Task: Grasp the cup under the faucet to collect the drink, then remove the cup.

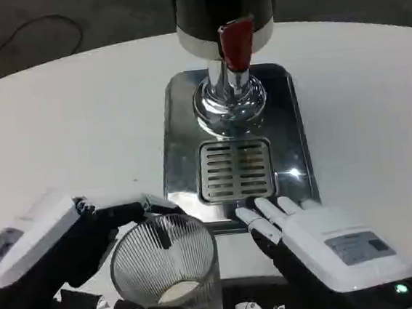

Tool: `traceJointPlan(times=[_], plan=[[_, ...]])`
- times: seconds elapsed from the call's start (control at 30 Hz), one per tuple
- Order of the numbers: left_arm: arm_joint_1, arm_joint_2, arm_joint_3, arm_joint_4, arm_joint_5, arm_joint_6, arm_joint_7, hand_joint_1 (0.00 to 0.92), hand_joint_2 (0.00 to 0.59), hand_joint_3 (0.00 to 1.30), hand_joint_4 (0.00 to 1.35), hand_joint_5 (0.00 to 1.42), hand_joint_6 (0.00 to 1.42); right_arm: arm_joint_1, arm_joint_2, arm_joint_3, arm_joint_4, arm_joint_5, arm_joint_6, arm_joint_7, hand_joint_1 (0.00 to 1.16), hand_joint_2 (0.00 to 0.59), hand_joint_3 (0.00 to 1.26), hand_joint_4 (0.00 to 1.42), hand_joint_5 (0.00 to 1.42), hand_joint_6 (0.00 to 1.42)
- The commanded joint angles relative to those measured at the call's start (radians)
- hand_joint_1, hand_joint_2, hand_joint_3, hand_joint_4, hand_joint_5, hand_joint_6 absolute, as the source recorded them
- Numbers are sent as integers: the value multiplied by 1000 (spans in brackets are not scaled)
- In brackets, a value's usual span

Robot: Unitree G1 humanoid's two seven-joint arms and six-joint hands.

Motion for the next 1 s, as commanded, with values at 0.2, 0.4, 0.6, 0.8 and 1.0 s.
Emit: traceJointPlan(times=[0.2, 0.4, 0.6, 0.8, 1.0], plan=[[-15, 11, -4, -3, -5, -18, -3, 451, 190, 1037, 1297, 1424, 1424, 11, 9, -2, -1, -1, 7, 6, 291, 438, 75, 0, 0, 0], [-9, 11, -3, -6, -5, -20, -4, 451, 190, 1037, 1296, 1424, 1424, 17, 8, -2, -8, -3, 8, 8, 291, 438, 75, 0, 0, 0], [-8, 10, -3, -8, -6, -21, -3, 451, 190, 1037, 1297, 1424, 1424, 22, 9, -2, -12, -4, 8, 7, 291, 438, 75, 0, 0, 0], [-8, 9, -3, -8, -4, -18, -3, 451, 190, 1037, 1296, 1424, 1424, 20, 11, -4, -13, -3, 12, 6, 291, 438, 75, 0, 0, 0], [-23, 6, -14, 2, 6, -15, 0, 451, 190, 1037, 1297, 1424, 1424, 18, 16, -6, -19, -1, 15, 4, 291, 438, 75, 0, 0, 0]])
